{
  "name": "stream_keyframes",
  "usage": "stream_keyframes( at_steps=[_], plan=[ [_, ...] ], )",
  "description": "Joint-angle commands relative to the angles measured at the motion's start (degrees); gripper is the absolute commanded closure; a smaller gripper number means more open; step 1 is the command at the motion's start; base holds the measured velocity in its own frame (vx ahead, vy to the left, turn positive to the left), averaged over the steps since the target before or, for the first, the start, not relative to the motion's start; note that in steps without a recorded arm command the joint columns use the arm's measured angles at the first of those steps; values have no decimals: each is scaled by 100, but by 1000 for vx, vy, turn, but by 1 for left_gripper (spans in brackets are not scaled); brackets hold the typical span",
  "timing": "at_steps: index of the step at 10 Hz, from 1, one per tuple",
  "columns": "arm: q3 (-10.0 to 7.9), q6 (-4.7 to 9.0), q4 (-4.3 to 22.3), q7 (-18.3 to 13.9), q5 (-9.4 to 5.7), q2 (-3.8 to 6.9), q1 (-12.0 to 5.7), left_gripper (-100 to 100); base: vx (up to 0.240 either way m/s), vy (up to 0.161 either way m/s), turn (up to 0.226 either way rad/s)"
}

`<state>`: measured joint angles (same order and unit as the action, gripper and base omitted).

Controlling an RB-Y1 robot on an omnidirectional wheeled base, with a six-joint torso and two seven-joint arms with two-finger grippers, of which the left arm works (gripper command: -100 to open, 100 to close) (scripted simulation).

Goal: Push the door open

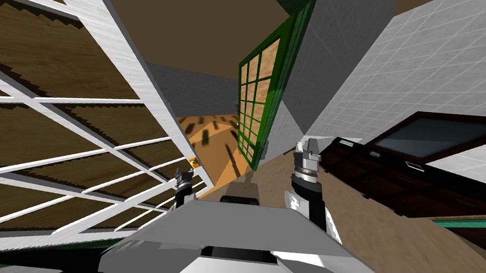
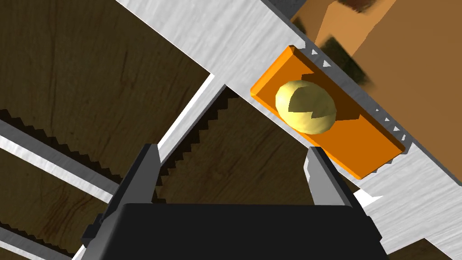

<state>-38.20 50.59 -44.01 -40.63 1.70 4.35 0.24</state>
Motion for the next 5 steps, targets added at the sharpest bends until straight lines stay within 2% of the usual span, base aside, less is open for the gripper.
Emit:
stream_keyframes(
  at_steps=[1, 2, 3, 5],
  plan=[
    [-4, -42, -32, -225, -73, -13, 9, -100, -58, -14, -61],
    [-18, -74, -15, -420, -192, -21, -5, -100, -46, -19, -106],
    [-18, -74, -15, -462, -192, -21, -5, -100, -39, -14, -50],
    [-44, -136, 19, -835, -428, -37, -32, -100, -63, -11, -150]
  ],
)
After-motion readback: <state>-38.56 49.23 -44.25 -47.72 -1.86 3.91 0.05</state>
